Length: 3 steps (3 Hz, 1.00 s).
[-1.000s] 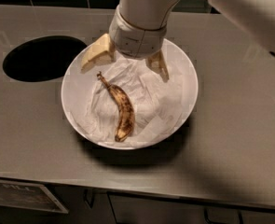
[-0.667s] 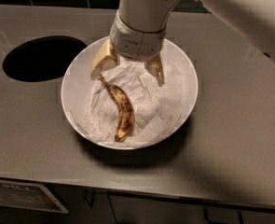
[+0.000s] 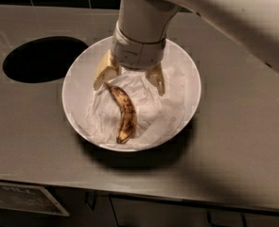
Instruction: Pick banana from white bowl
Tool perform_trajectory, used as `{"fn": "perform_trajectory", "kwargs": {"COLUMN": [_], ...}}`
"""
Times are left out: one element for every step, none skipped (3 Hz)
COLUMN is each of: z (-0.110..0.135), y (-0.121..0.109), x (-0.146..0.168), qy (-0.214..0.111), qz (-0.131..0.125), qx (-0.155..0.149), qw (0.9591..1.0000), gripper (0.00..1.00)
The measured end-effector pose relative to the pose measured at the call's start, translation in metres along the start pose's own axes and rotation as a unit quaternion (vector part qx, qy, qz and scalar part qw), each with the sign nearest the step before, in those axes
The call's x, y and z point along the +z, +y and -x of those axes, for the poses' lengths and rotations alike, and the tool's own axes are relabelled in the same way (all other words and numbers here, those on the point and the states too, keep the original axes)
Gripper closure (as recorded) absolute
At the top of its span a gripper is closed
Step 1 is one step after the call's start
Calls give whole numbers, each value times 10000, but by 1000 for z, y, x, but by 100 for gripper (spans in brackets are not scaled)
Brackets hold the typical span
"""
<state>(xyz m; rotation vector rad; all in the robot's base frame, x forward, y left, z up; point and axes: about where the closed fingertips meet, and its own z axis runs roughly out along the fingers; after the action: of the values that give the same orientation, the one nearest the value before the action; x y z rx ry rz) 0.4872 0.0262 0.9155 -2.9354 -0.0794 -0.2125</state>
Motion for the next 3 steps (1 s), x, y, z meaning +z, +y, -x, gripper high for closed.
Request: {"fn": "perform_trajectory", "kwargs": {"z": [0, -3, -7], "y": [0, -2, 0], "x": [0, 15, 27], "qy": [0, -218, -368], "qz": [0, 51, 78], "qx": [0, -72, -59], "qw": [10000, 9997, 9993], "gripper": [15, 19, 23]}}
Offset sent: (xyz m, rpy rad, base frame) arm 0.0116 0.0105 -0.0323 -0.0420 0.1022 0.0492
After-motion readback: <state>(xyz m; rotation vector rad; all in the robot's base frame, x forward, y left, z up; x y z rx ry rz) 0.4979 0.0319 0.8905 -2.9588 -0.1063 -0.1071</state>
